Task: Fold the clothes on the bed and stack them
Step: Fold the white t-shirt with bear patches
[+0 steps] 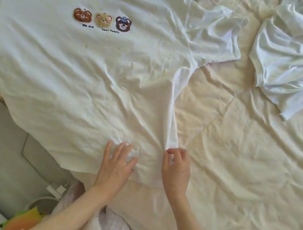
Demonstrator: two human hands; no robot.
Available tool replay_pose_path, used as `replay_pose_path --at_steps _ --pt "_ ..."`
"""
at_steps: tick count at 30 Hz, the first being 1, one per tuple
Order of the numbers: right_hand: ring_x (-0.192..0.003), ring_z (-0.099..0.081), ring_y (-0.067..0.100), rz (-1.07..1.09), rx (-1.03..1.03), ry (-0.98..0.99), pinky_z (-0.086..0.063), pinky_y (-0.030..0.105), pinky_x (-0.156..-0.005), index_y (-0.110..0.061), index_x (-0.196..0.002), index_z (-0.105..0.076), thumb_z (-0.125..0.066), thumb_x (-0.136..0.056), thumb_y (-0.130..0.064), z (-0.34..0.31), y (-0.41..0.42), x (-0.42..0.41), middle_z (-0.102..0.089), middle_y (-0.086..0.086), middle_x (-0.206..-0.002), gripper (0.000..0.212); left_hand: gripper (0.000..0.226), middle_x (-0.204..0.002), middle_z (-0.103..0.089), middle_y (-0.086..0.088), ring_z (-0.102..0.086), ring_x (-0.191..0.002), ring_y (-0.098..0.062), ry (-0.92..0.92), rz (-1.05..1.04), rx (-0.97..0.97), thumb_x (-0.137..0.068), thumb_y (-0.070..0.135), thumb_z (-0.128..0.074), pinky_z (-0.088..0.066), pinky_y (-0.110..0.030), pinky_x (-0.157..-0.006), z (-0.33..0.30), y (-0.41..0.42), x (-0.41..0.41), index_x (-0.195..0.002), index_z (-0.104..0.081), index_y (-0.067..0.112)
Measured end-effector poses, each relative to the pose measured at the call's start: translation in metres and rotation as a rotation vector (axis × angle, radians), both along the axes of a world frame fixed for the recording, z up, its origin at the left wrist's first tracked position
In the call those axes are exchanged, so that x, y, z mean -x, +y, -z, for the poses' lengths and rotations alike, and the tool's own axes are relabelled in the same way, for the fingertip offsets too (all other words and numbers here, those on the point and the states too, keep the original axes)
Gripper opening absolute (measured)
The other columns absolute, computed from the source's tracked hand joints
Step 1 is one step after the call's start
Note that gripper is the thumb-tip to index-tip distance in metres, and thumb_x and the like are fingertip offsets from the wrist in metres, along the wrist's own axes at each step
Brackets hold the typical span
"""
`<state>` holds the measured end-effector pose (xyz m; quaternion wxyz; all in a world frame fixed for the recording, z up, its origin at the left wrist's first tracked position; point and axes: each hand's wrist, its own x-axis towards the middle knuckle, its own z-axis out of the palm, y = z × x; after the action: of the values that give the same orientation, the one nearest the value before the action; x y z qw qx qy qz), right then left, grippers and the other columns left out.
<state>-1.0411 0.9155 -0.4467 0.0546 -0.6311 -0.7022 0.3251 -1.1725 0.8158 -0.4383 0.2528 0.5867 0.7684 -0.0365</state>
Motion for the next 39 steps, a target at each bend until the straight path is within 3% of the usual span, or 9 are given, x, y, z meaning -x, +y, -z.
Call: replay_pose_path --at_steps 6,11,16,20,24,27,29,31,39 --pt "-0.084 -0.058 0.017 0.026 0.187 0.040 -0.039 0.020 -0.073 -0.011 -0.101 -0.066 -0.053 -0.094 -0.016 0.003 0.000 -0.011 -0.059 0.000 -0.094 0.015 0.027 -0.097 -0.065 -0.010 -0.064 -0.096 -0.028 0.004 0.054 -0.103 -0.052 0.012 -0.089 -0.046 -0.054 -0.092 -0.001 0.002 0.012 -0.062 -0.065 0.015" --pt "-0.077 -0.053 0.016 0.052 0.323 -0.037 -0.036 0.023 -0.069 -0.011 -0.087 -0.058 -0.055 -0.091 -0.020 0.013 0.011 -0.006 -0.056 -0.001 -0.086 0.010 0.024 -0.094 -0.064 -0.010 -0.064 -0.097 -0.030 -0.023 0.001 -0.192 -0.060 0.007 -0.085 -0.046 -0.053 -0.092 -0.004 -0.010 0.004 -0.063 -0.061 0.012" --pt "-0.064 -0.053 0.011 0.296 0.445 0.088 -0.038 0.009 -0.055 -0.012 -0.078 -0.059 -0.062 -0.086 -0.015 0.016 0.030 -0.020 -0.058 -0.005 -0.070 0.009 0.024 -0.095 -0.064 -0.012 -0.064 -0.098 -0.031 -0.044 0.000 -0.227 -0.060 0.005 -0.084 -0.047 -0.054 -0.091 -0.006 -0.013 0.004 -0.064 -0.061 0.010" --pt "-0.070 -0.050 0.021 0.587 0.668 0.313 -0.041 0.033 -0.067 -0.005 -0.078 -0.059 -0.059 -0.088 -0.010 0.009 0.044 -0.058 -0.054 0.009 -0.072 0.012 0.024 -0.100 -0.066 -0.015 -0.063 -0.103 -0.034 -0.051 0.062 -0.214 -0.057 0.006 -0.086 -0.048 -0.055 -0.089 -0.013 -0.018 0.006 -0.063 -0.064 0.011" --pt "-0.052 -0.055 0.009 0.685 0.874 0.445 -0.046 0.026 -0.056 0.001 -0.081 -0.063 -0.054 -0.090 -0.001 0.004 0.056 -0.067 -0.056 0.001 -0.059 0.014 0.023 -0.109 -0.065 -0.014 -0.060 -0.110 -0.034 -0.090 0.152 -0.195 -0.056 0.007 -0.083 -0.046 -0.055 -0.092 -0.018 -0.019 0.003 -0.065 -0.062 0.013" --pt "-0.073 -0.061 0.021 0.611 0.984 0.416 -0.050 0.034 -0.069 0.005 -0.092 -0.068 -0.054 -0.088 0.003 0.003 0.059 -0.066 -0.065 0.012 -0.080 0.015 0.023 -0.111 -0.065 -0.013 -0.060 -0.112 -0.033 -0.094 0.184 -0.169 -0.053 0.009 -0.081 -0.045 -0.056 -0.093 -0.021 -0.021 0.006 -0.062 -0.061 0.014" --pt "-0.075 -0.065 0.021 0.544 1.049 0.416 -0.052 0.033 -0.070 -0.005 -0.077 -0.072 -0.057 -0.088 0.000 -0.001 0.057 -0.068 -0.069 0.010 -0.083 0.020 0.023 -0.111 -0.066 -0.012 -0.060 -0.113 -0.033 -0.083 0.185 -0.141 -0.052 0.010 -0.082 -0.045 -0.056 -0.093 -0.022 -0.024 0.011 -0.061 -0.060 0.014" --pt "-0.071 -0.067 0.013 0.492 1.048 0.422 -0.051 0.029 -0.068 -0.015 -0.063 -0.066 -0.057 -0.090 -0.007 -0.005 0.050 -0.073 -0.070 0.002 -0.079 0.029 0.023 -0.112 -0.066 -0.012 -0.059 -0.114 -0.032 -0.085 0.188 -0.128 -0.053 0.010 -0.081 -0.045 -0.056 -0.093 -0.022 -0.027 0.014 -0.060 -0.060 0.014" --pt "-0.073 -0.049 0.015 0.257 0.490 0.051 -0.030 0.029 -0.062 -0.009 -0.088 -0.052 -0.045 -0.098 -0.026 -0.003 0.016 -0.056 -0.052 -0.005 -0.076 0.021 0.025 -0.115 -0.066 -0.011 -0.059 -0.115 -0.032 -0.067 0.172 -0.097 -0.052 0.010 -0.084 -0.045 -0.058 -0.091 -0.024 -0.024 0.009 -0.062 -0.062 0.015"
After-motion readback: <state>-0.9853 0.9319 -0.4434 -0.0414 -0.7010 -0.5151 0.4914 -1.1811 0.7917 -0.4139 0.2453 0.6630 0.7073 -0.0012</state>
